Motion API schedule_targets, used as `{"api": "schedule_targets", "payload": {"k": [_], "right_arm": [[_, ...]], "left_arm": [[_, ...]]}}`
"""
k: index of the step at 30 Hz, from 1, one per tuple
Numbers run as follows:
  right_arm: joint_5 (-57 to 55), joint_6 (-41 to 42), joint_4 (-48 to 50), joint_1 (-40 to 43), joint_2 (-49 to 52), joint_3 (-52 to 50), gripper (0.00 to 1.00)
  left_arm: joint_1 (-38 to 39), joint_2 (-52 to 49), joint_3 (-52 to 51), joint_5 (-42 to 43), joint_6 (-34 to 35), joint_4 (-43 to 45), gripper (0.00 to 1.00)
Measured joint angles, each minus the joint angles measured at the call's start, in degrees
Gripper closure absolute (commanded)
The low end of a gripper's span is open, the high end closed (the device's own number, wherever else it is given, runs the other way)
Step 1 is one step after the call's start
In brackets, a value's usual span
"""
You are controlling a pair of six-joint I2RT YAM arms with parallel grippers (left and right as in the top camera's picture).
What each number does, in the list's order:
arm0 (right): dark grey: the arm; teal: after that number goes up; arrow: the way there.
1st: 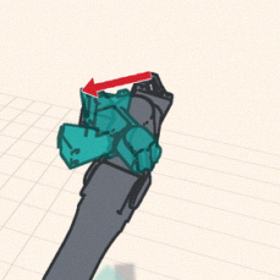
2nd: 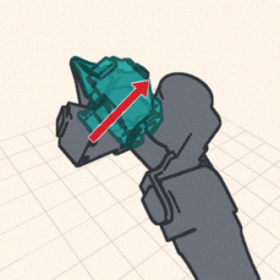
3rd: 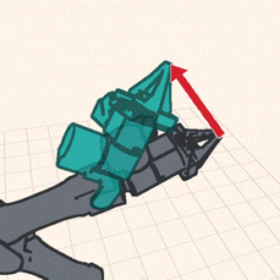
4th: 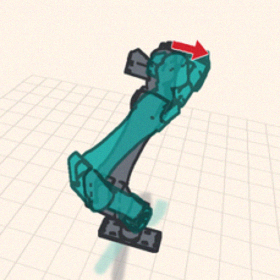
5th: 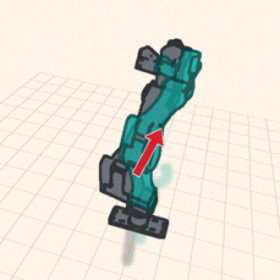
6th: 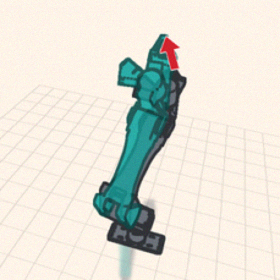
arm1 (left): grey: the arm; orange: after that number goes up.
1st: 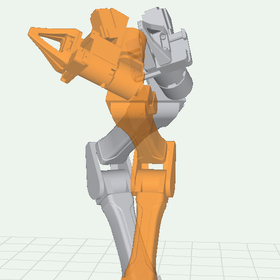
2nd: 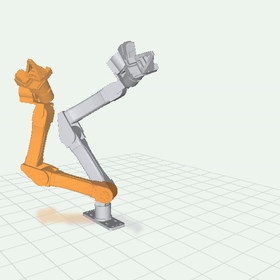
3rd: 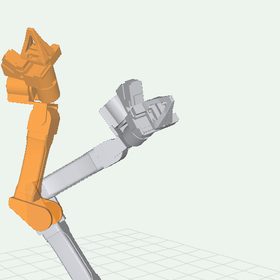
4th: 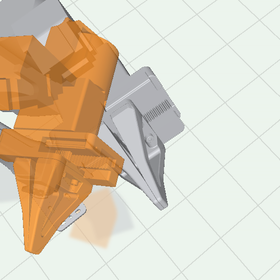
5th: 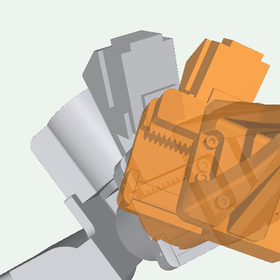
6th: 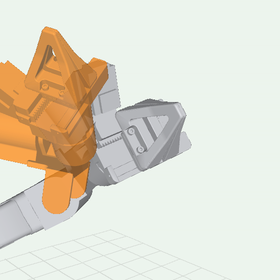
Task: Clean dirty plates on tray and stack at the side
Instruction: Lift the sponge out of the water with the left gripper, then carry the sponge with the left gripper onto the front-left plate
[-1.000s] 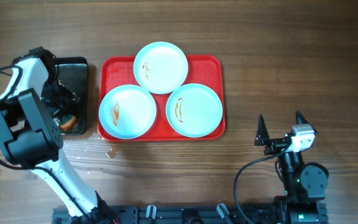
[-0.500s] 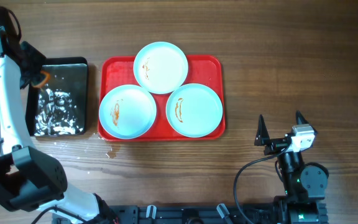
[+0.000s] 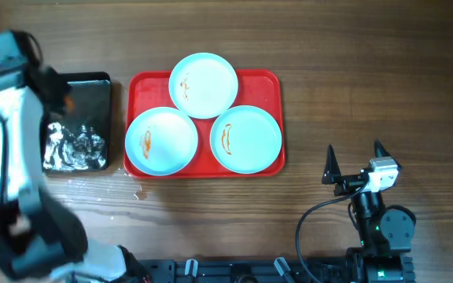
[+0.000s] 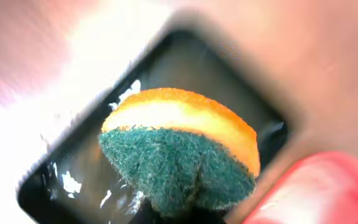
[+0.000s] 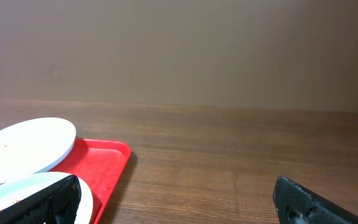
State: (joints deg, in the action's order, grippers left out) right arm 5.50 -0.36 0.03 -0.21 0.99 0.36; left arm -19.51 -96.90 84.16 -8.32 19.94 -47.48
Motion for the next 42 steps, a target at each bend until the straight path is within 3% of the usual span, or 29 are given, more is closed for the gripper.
{"api": "schedule_targets", "payload": {"k": [4, 6, 12, 15, 23, 27, 34, 42], "right_arm": [[-0.02, 0.00, 0.00, 0.00, 0.00, 0.00, 0.00], [-0.02, 0.00, 0.00, 0.00, 0.00, 0.00, 0.00], [-0.02, 0.00, 0.00, 0.00, 0.00, 0.00, 0.00], [-0.02, 0.00, 0.00, 0.00, 0.00, 0.00, 0.00], [0.00, 0.00, 0.00, 0.00, 0.00, 0.00, 0.00], [0.00, 0.00, -0.02, 0.00, 0.00, 0.00, 0.00], [-0.02, 0.00, 0.00, 0.00, 0.00, 0.00, 0.00], [-0.02, 0.00, 0.00, 0.00, 0.00, 0.00, 0.00]], "left_arm": [[0.00, 11.21, 3.23, 0.07, -1.92, 1.42, 0.96], [0.00, 12.09, 2.95, 0.09, -3.08, 1.18, 0.96], [0.00, -1.11, -12.66, 0.48, -5.14, 4.83, 0.96], [0.00, -3.52, -14.43, 1.05, -5.97, 2.64, 0.96], [3.30, 19.45, -7.39, 7.37, -6.19, 6.19, 0.96], [7.06, 25.22, -6.27, 12.26, -6.19, 0.55, 0.96], [17.94, 16.79, -10.45, 22.58, -2.29, -3.17, 0.96], [31.08, 0.59, -12.70, 20.28, 0.96, -3.15, 0.96]]}}
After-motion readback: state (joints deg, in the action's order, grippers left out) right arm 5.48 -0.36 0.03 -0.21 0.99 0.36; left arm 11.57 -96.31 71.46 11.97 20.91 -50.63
